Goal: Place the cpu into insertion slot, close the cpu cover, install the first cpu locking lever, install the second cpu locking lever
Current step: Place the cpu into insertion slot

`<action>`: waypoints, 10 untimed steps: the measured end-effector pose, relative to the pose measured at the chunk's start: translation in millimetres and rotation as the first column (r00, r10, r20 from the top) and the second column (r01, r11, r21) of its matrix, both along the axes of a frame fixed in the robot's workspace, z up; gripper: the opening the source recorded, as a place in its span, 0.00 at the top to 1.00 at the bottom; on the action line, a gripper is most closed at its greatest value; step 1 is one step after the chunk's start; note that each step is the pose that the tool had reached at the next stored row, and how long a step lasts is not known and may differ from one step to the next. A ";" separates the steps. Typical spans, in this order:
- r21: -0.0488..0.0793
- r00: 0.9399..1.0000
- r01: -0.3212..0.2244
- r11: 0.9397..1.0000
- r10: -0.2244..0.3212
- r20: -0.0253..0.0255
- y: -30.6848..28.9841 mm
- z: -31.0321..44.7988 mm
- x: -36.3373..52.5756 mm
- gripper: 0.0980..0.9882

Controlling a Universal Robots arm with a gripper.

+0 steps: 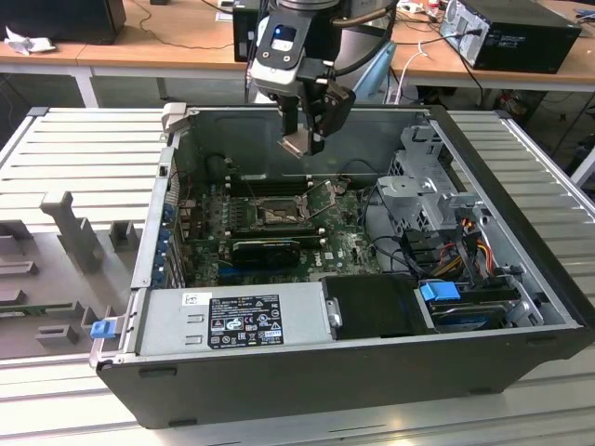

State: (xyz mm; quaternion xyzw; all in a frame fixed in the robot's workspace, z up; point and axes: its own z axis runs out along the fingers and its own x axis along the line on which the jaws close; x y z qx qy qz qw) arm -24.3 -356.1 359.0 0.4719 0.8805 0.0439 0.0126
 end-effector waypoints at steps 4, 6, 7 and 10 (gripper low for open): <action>0.000 1.000 0.001 1.000 -0.001 0.000 0.0 -2.2 0.0 0.51; -0.002 1.000 0.016 1.000 -0.016 0.000 -0.1 -2.6 -0.1 0.51; -0.002 0.999 0.038 0.999 -0.038 0.000 -0.1 -3.0 0.0 0.51; -0.003 0.994 0.108 0.994 -0.108 0.000 -0.1 -3.7 0.0 0.51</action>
